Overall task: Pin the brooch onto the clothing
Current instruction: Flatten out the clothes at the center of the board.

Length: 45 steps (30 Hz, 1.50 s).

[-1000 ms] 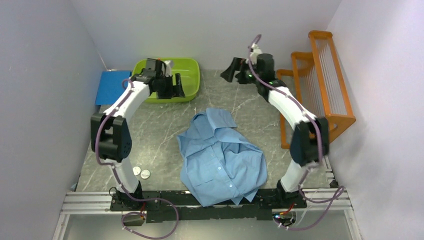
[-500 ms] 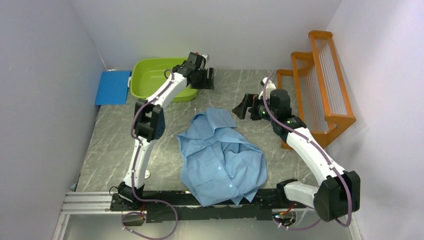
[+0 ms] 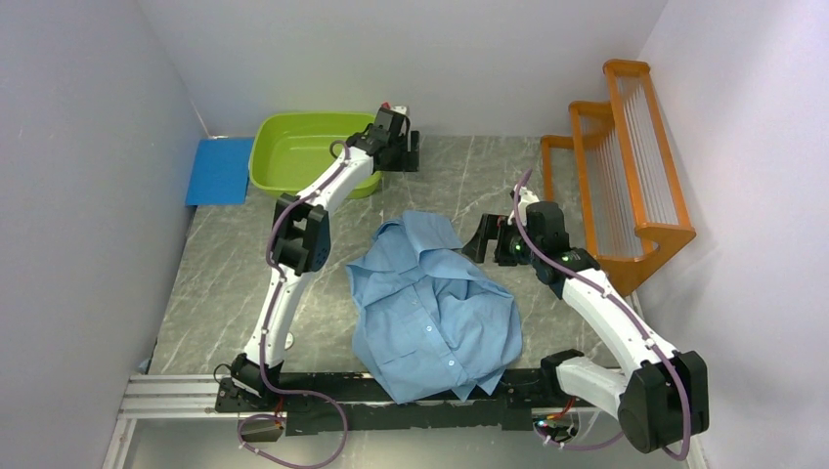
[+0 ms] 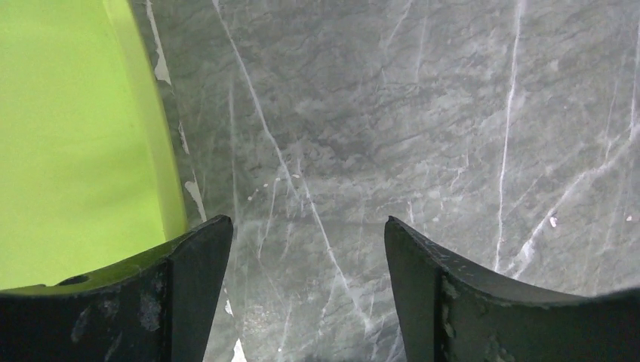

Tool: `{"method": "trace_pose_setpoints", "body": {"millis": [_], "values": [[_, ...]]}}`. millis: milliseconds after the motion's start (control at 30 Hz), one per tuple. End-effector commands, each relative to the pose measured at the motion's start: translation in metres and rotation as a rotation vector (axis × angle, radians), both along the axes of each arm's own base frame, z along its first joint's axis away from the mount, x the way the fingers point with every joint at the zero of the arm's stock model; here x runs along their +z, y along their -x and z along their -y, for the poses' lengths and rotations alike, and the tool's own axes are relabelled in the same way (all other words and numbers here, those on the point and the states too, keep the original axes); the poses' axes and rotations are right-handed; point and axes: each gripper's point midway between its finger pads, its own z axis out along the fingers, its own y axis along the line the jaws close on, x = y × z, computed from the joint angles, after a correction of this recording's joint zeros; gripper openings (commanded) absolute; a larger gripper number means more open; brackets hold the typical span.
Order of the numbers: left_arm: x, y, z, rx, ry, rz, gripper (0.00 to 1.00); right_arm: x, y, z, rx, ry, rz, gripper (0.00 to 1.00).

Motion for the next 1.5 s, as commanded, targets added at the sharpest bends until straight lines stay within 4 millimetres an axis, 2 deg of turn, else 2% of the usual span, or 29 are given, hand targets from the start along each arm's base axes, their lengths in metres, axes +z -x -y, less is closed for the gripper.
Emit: {"method": "trace_pose_setpoints", "body": {"millis": [0, 100, 167, 200, 267, 333, 433, 633, 733, 833, 900, 1000, 1033, 1133, 1333, 1467], "values": [[0.058, -0.005, -0.006, -0.043, 0.048, 0.107, 0.81, 0.015, 0.001, -0.001, 0.019, -0.010, 0.052, 1.00], [0.097, 0.017, 0.006, -0.106, 0.099, 0.129, 0.83, 0.014, 0.006, -0.003, 0.060, -0.004, 0.050, 1.00], [0.122, 0.037, 0.006, -0.122, 0.134, 0.133, 0.84, 0.012, 0.012, -0.009, 0.101, -0.016, 0.044, 1.00], [0.129, 0.049, 0.004, -0.126, 0.152, 0.124, 0.84, 0.010, 0.015, -0.012, 0.122, -0.022, 0.041, 1.00], [0.147, 0.080, -0.008, -0.102, 0.194, 0.114, 0.85, 0.007, 0.022, -0.022, 0.174, -0.027, 0.031, 1.00], [0.151, 0.110, -0.021, -0.080, 0.217, 0.097, 0.87, 0.005, 0.028, -0.031, 0.216, -0.008, 0.025, 1.00], [0.134, 0.160, -0.045, -0.022, 0.249, 0.034, 0.90, 0.003, 0.036, -0.040, 0.250, 0.046, 0.015, 1.00], [0.059, 0.261, -0.085, 0.104, 0.297, -0.175, 0.93, 0.004, 0.042, -0.053, 0.265, 0.153, 0.050, 1.00], [0.022, 0.303, -0.092, 0.131, 0.348, -0.293, 0.93, -0.001, 0.041, -0.059, 0.251, 0.231, 0.065, 1.00], [0.001, 0.332, -0.088, 0.107, 0.426, -0.347, 0.93, -0.008, 0.038, -0.066, 0.237, 0.311, 0.088, 1.00], [-0.008, 0.343, -0.087, 0.093, 0.468, -0.360, 0.93, -0.015, 0.038, -0.073, 0.241, 0.374, 0.103, 1.00], [-0.013, 0.346, -0.088, 0.095, 0.473, -0.357, 0.93, -0.028, 0.032, -0.080, 0.234, 0.456, 0.101, 1.00], [-0.013, 0.343, -0.090, 0.107, 0.460, -0.348, 0.93, -0.034, 0.029, -0.079, 0.223, 0.484, 0.094, 0.99], [-0.025, 0.335, -0.099, 0.168, 0.404, -0.347, 0.90, -0.044, 0.019, -0.075, 0.174, 0.567, 0.082, 0.89], [-0.045, 0.311, -0.104, 0.210, 0.333, -0.315, 0.86, -0.041, 0.006, -0.071, 0.085, 0.615, 0.093, 0.88], [-0.053, 0.295, -0.102, 0.228, 0.305, -0.304, 0.75, -0.038, 0.000, -0.071, 0.071, 0.632, 0.109, 0.84]]}}
